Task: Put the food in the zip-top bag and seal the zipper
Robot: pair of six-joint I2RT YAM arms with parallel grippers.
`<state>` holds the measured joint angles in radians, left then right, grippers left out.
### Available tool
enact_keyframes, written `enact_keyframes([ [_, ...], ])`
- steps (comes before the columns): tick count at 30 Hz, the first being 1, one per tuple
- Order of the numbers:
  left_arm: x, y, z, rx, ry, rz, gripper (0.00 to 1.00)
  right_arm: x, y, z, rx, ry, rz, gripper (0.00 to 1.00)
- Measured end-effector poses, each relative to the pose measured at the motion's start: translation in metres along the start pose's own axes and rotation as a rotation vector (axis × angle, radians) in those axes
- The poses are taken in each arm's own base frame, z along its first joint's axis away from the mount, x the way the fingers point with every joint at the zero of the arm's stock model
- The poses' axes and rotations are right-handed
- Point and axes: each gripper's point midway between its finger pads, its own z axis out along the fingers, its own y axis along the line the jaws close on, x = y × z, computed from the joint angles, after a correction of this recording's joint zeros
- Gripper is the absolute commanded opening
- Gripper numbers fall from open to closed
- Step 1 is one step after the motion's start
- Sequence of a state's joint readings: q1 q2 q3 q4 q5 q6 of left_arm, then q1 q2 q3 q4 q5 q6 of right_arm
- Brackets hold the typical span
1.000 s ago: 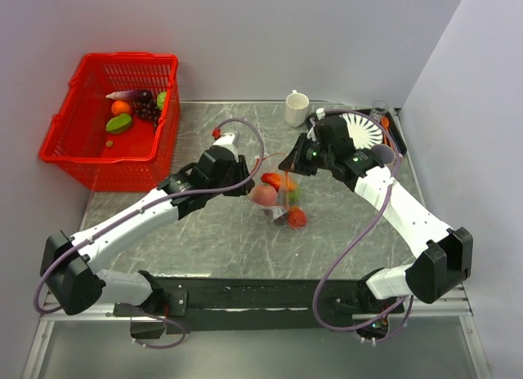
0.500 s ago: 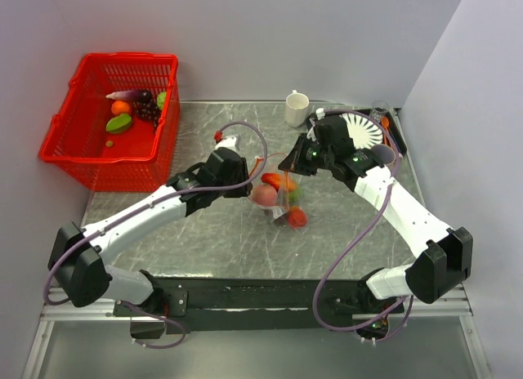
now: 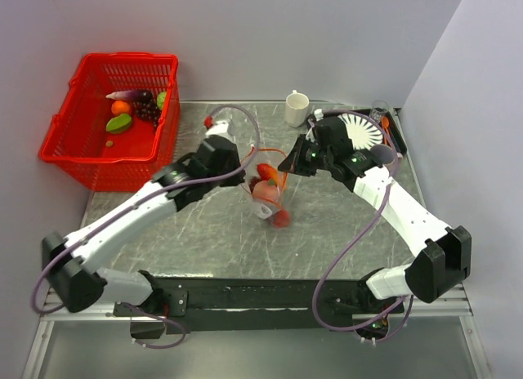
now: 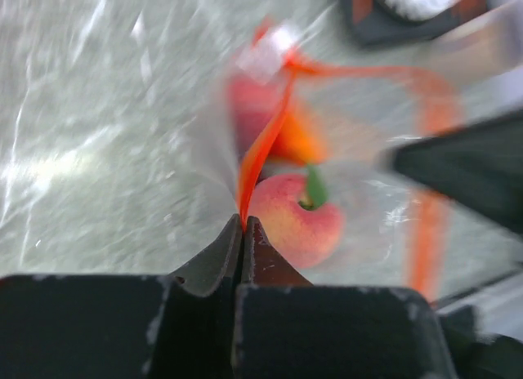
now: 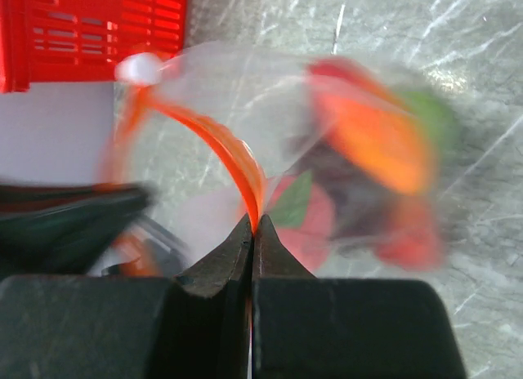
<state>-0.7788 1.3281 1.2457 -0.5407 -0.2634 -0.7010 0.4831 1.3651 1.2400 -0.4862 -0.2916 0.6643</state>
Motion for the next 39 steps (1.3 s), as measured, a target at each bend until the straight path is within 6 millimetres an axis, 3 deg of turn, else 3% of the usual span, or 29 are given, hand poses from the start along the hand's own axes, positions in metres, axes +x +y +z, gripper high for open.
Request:
enact_keyframes([
  [3,-0.03,-0.015,-0.033,0.087,-0.093,-0.04,0.01,0.003,-0.005,0.006,0.013,0.018,0.003,0.0],
  [6,-0.043,-0.019,-0.052,0.13,-0.149,-0.075,0.01,0.006,-0.011,0.015,0.031,0.048,0.006,0.0],
  [16,-0.003,0.003,-0.023,0.036,-0.043,-0.084,0.01,-0.025,0.019,0.004,-0.027,-0.014,-0.058,0.0],
  [21,0.001,0.006,-0.021,0.031,-0.045,-0.092,0.01,-0.01,0.009,0.011,-0.029,0.02,-0.05,0.0],
  [25,0.019,0.016,-0.009,0.016,-0.023,-0.098,0.01,0.012,-0.003,0.018,-0.022,0.084,-0.033,0.01],
  [28,0.03,0.022,-0.003,-0.001,-0.004,-0.102,0.01,0.017,0.0,0.019,-0.053,0.101,-0.031,0.05],
  [34,0.026,0.019,0.0,0.007,-0.021,-0.115,0.01,0.018,0.018,0.016,-0.14,0.132,-0.057,0.44],
  [39,0.023,0.029,0.002,-0.036,-0.039,-0.122,0.01,0.013,0.038,0.013,-0.207,0.131,-0.121,0.52],
])
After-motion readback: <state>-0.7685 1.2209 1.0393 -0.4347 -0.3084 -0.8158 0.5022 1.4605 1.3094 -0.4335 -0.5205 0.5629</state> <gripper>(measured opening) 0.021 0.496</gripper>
